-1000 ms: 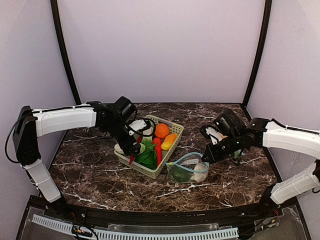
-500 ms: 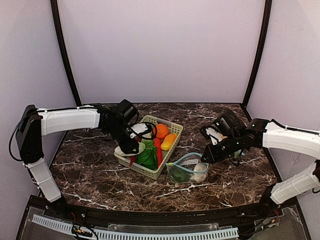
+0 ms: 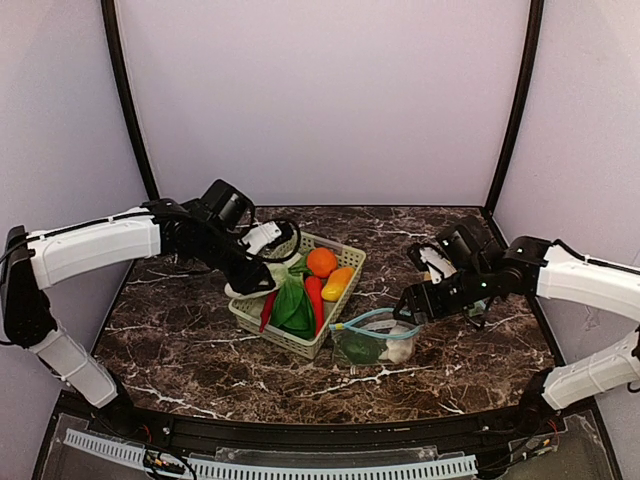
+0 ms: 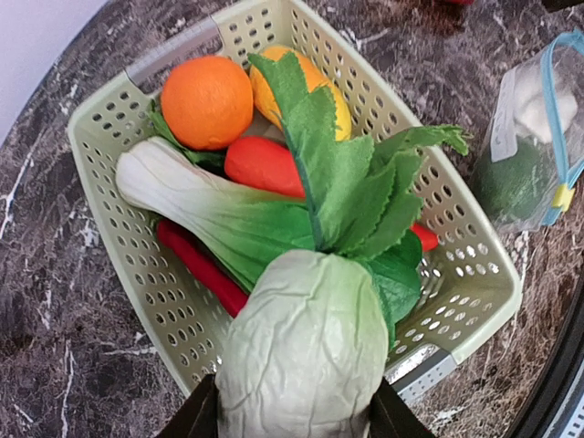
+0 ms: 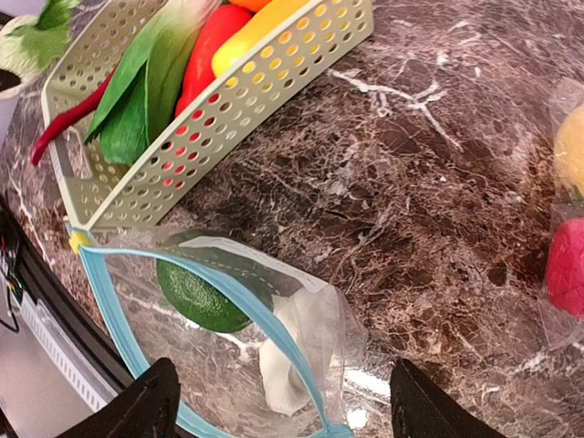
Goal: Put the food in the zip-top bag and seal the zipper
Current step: Pick up the fake vegetable from the bin.
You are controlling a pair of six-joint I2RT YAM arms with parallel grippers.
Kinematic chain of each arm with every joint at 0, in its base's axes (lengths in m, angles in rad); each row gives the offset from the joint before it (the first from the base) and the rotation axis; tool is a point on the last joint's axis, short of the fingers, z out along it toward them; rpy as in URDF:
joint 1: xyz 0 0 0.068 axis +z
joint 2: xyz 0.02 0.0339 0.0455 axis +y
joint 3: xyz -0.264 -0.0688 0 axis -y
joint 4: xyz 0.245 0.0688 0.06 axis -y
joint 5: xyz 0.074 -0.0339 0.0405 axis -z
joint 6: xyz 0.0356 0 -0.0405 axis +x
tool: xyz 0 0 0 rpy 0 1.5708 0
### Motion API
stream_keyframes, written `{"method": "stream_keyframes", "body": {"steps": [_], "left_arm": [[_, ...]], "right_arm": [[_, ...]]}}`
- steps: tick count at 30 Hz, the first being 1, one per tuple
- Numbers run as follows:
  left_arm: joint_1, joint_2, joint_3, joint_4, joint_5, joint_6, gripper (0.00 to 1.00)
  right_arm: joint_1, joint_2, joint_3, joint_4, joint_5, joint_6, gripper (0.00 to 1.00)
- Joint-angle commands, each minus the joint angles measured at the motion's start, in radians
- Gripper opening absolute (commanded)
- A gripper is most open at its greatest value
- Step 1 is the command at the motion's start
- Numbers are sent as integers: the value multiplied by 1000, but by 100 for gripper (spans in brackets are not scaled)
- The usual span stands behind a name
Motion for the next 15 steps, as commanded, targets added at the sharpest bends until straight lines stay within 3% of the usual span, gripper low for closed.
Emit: {"method": "stream_keyframes", "body": {"steps": [1,8,15], "left_arm": [[4,-108,-37,91,28,-70,31],[-33,-272,-104,341,140,-260,31],[-146,-329,-254,847,230,-539,32]], "right_arm": [[-4,-49,5,6,85,19,83],[0,-180,63,61,99,36,92],[50,-306,-37,485,-116,105,91]]}}
